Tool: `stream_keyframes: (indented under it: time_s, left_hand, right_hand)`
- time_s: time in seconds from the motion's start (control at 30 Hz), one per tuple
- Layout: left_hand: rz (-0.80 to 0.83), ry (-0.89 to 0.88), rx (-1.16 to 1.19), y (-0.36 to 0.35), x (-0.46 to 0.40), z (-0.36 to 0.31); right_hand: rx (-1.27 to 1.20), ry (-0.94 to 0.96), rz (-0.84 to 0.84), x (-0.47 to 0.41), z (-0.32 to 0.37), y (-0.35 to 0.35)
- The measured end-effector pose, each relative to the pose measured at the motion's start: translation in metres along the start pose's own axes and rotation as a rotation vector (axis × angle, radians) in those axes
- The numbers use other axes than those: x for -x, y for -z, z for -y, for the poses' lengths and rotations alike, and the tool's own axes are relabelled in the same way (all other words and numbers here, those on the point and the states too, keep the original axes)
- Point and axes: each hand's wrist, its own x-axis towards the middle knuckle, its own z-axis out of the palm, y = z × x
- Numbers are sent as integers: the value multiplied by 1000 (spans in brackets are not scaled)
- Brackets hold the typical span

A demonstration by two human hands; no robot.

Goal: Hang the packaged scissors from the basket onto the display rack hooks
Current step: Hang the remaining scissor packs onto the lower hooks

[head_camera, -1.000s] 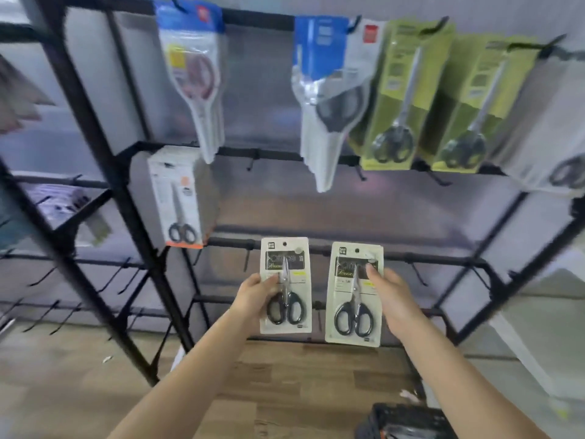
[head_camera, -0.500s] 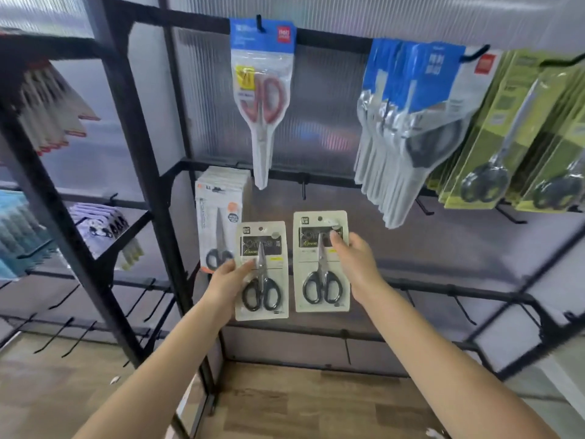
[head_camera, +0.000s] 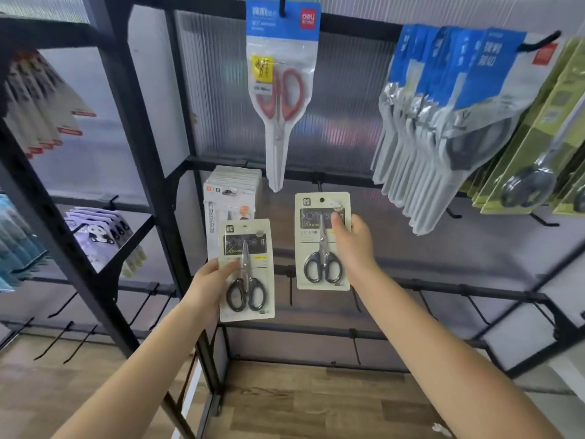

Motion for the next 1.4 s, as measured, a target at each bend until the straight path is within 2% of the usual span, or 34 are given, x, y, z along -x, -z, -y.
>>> stream_keyframes:
  time_s: [0.4,0.63,0.8,0.9,1.0,1.1,1.23,1.4]
  left_hand:
    - [27,-25,-19,-23,-9,-1]
    - [-30,-47,-16,-28,-1,-3]
    - [-8,-50,28,-30,6,-7]
    - [22,-65,-51,-31,10,-6]
    - [70,-53,-128,-35,15,-2]
    - [132,-48,-141,-43,15,-1]
    - [196,-96,-147,-60,11,-6]
    - [227,-140,-126,-83,5,-7]
  right_hand:
    - [-67,16,58,-41,-18,-13]
    - [-36,12,70,-76,-22,-28]
    - [35,72,77,-91,-26,-28]
    - [107,92,60,-93,-34,-21]
    - [136,217,33,-73,-38,-2]
    - [145,314,198,-43,-34,22]
    - [156,326,432,-24,-15,39]
    - [235,366,442,-21,-2,44]
